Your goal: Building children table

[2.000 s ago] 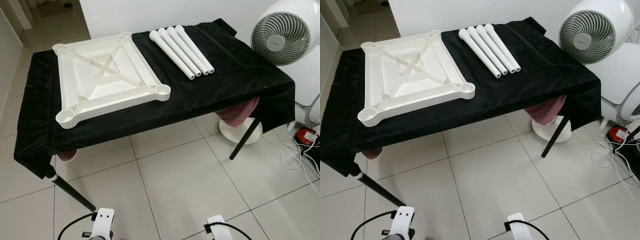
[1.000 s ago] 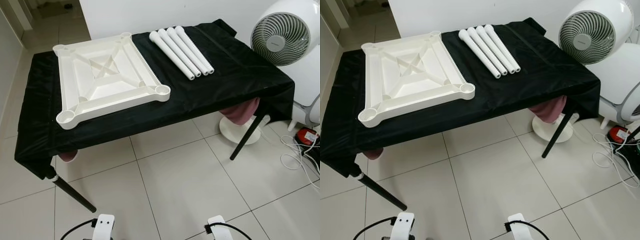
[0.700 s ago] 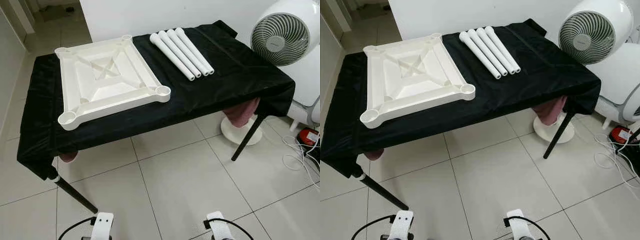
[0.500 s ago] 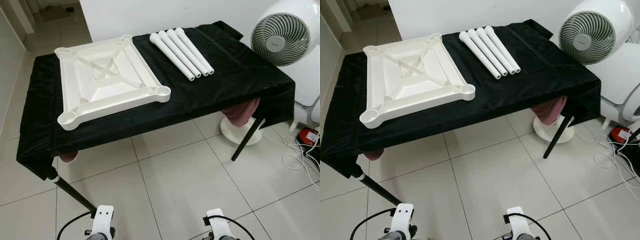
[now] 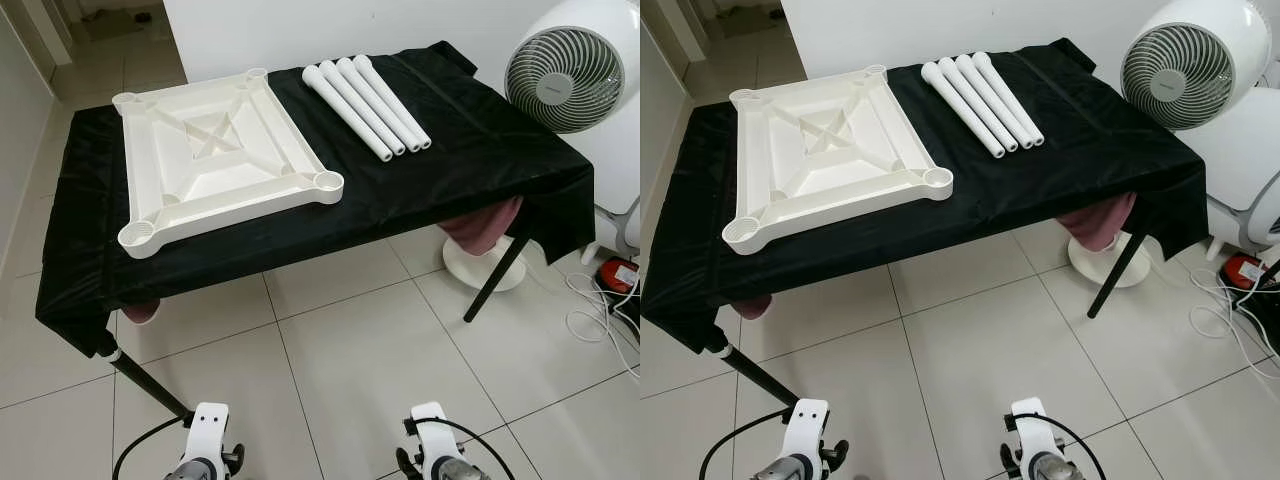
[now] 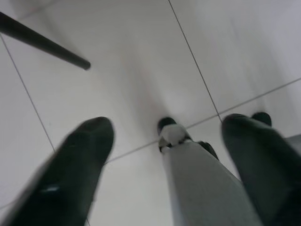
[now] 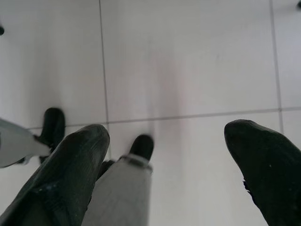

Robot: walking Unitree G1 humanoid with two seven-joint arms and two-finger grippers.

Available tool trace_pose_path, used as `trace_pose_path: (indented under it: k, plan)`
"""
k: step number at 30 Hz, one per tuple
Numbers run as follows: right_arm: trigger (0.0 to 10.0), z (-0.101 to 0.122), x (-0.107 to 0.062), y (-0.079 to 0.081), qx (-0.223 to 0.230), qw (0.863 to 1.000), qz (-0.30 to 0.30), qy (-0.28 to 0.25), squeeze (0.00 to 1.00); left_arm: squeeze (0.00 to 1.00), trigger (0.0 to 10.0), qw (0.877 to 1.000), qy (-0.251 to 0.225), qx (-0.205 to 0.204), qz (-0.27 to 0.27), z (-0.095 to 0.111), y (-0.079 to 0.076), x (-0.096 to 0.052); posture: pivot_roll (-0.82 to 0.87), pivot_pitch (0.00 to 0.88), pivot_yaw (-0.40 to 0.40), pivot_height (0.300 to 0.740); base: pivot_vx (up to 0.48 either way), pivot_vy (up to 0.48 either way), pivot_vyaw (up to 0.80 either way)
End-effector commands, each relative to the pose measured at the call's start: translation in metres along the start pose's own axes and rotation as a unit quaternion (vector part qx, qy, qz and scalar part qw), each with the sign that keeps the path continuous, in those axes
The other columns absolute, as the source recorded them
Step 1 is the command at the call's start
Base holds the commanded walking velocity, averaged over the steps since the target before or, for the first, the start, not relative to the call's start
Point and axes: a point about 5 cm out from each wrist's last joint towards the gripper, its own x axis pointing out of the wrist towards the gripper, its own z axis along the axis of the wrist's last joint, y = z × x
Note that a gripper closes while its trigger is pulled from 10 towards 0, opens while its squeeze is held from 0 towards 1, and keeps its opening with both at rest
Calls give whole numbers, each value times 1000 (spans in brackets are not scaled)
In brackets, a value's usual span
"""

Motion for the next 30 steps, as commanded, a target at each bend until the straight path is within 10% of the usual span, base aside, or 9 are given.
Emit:
trace_pose_path:
  k: [1,17,18,19,20,24,25,30]
  plan:
    - [10000,4,0,2,-12,1000,6,-15,1000,1000,10000,997,-17,9,-69,3,0,-2,-73,24,85,740,0,0,0]
    - [10000,87,-2,-20,68,970,0,-235,1000,1000,10000,976,-209,-10,-55,71,32,-10,-68,31,89,740,0,0,0]
    - [10000,94,-2,-22,74,966,-5,-246,1000,780,10000,973,-224,-21,-50,77,36,-11,-72,32,92,740,0,0,0]
    - [10000,94,-2,-22,74,966,-5,-246,1000,780,10000,973,-224,-21,-50,77,36,-11,-72,32,92,740,0,0,0]
    - [10000,108,-3,-24,83,959,-9,-270,1000,0,10000,970,-239,-32,-44,85,40,-12,-74,29,98,740,0,0,0]
    - [10000,135,-7,-28,85,944,-12,-319,1000,0,10000,956,-287,-51,-31,115,50,-17,-77,32,101,740,0,0,0]
    - [10000,145,-10,-29,84,938,-14,-337,0,0,10000,952,-299,-58,-26,129,54,-18,-76,35,100,740,0,0,0]
    - [10000,162,-16,-36,88,925,-17,-369,0,0,10000,941,-329,-78,-28,158,58,-23,-75,50,94,740,0,0,0]
